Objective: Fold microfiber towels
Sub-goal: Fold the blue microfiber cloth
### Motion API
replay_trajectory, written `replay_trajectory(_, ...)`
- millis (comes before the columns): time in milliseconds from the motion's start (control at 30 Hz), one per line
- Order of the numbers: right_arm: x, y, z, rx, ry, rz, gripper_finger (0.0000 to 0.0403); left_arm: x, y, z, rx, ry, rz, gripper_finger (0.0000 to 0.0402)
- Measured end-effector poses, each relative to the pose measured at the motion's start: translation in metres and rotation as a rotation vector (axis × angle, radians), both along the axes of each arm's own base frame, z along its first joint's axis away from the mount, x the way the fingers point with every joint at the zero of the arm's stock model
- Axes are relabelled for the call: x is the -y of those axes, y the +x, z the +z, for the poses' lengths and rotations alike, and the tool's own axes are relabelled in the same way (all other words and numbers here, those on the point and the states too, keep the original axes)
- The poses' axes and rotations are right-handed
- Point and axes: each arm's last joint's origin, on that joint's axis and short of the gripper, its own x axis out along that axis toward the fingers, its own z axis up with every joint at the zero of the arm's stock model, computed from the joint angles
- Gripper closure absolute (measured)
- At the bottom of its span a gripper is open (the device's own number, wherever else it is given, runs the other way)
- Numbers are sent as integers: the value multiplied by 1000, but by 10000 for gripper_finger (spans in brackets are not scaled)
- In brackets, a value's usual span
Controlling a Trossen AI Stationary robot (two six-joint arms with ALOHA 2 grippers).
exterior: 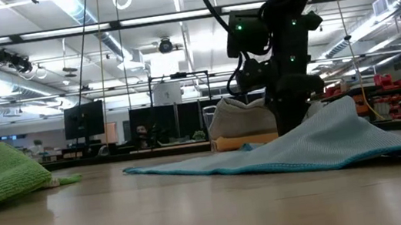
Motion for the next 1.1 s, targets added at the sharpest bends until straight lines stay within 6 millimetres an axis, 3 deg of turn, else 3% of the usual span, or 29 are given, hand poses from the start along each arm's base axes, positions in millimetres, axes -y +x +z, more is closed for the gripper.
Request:
replay_trajectory(200,0,-4,11,19,-10,29,400,-1,0,0,-17,13,-9,382)
replay_trajectory(433,3,-16,55,150,-75,28,402,-1,1,0,-17,13,-9,392)
replay_trajectory(733,29,-45,84,154,-109,-87,402,-1,3,-4,-26,4,-4,376)
replay_trajectory(900,36,-54,94,176,-117,-122,402,-7,20,-28,-152,-83,9,390)
replay_trajectory(1100,36,-57,95,166,-112,-127,402,-35,50,-72,-352,-179,64,384)
